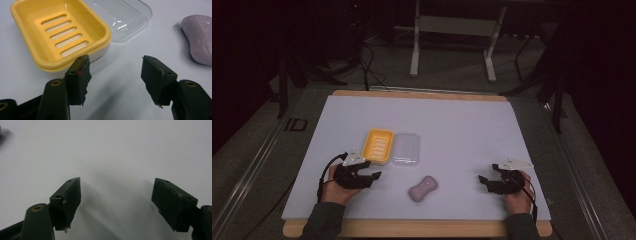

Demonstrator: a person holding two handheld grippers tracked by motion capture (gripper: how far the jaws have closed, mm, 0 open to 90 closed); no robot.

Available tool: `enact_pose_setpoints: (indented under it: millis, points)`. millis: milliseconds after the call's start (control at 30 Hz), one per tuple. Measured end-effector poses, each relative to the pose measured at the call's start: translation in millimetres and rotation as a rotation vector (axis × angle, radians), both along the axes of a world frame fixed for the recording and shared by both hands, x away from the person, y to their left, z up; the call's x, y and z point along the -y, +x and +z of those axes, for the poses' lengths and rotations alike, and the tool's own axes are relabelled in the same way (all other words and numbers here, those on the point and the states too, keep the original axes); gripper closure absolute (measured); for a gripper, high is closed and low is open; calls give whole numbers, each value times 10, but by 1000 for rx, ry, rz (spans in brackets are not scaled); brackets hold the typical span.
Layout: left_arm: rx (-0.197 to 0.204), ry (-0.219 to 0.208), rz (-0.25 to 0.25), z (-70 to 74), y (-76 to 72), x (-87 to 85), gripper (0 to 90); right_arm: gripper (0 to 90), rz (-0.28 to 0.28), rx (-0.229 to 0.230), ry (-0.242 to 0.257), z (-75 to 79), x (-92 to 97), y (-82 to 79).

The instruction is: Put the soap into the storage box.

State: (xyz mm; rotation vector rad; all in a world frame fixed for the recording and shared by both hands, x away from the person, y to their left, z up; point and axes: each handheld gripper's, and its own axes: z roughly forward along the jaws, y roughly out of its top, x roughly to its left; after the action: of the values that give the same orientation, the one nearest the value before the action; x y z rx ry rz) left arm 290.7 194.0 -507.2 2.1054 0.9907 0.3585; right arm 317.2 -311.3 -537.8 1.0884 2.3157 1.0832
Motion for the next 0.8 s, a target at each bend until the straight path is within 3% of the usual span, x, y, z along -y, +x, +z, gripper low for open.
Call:
enact_pose_setpoints:
  millis: [200, 567, 800]
  points:
    - [-11, 23, -29, 97, 45, 15, 401, 248, 13, 36, -15, 4, -19, -44]
    - [-32, 69, -80, 101, 112, 154, 397, 248, 10, 43, 63, 18, 59, -52]
    - [-41, 88, -101, 95, 161, 214, 396, 248, 21, 49, 31, 12, 24, -57]
